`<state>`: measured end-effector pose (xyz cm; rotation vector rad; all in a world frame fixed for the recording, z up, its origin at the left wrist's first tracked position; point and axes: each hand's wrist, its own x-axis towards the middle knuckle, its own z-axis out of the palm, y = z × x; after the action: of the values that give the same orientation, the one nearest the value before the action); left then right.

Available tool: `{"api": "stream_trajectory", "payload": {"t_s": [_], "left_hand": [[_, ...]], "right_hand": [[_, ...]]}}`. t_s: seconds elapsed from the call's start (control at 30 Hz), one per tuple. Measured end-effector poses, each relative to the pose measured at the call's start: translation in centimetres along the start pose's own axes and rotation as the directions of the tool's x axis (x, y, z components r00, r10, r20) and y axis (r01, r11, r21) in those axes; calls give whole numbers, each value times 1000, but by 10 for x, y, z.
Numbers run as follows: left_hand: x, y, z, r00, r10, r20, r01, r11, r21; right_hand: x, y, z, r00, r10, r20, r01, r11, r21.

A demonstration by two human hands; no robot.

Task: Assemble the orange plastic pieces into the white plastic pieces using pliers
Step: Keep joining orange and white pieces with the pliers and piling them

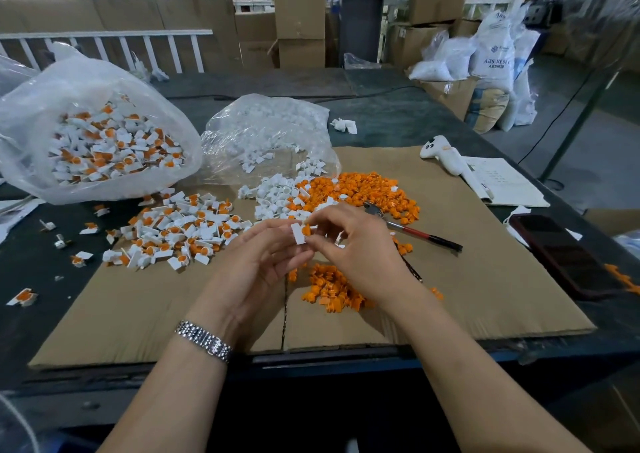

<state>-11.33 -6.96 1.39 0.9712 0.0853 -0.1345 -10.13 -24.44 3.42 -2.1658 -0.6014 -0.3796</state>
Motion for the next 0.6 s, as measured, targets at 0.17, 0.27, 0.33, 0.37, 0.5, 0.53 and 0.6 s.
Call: {"api": "stream_trajectory", "payload": {"t_s": [0.17, 0.27, 0.33, 0.37, 0.5, 0.53, 0.6], "left_hand": [[0, 2, 0, 999, -12, -45, 16, 997, 82], [0, 0, 0, 995, -10, -100, 22, 993, 114], [1, -1, -1, 993, -12, -113, 24, 995, 99], [1, -1, -1, 993, -15, -116, 27, 994, 103], [1, 1, -1, 993, -20, -116, 35, 991, 130], [1, 2, -1, 993, -16, -115, 32, 990, 139], [0, 3, 0, 993, -18, -114, 35, 988, 148]], "right_hand": [[-1, -2, 1, 1000, -23, 17, 24, 998, -56], [-3, -4, 3, 999, -27, 22, 28, 996, -87], [-4, -4, 4, 999, -27, 19, 29, 997, -75], [-5, -4, 4, 1000, -23, 20, 25, 997, -68], [-5, -4, 4, 999, -12, 34, 15, 997, -75], [-5, -5, 4, 999, -13, 33, 15, 997, -76], [-6, -5, 4, 999, -15, 28, 17, 997, -77]]}}
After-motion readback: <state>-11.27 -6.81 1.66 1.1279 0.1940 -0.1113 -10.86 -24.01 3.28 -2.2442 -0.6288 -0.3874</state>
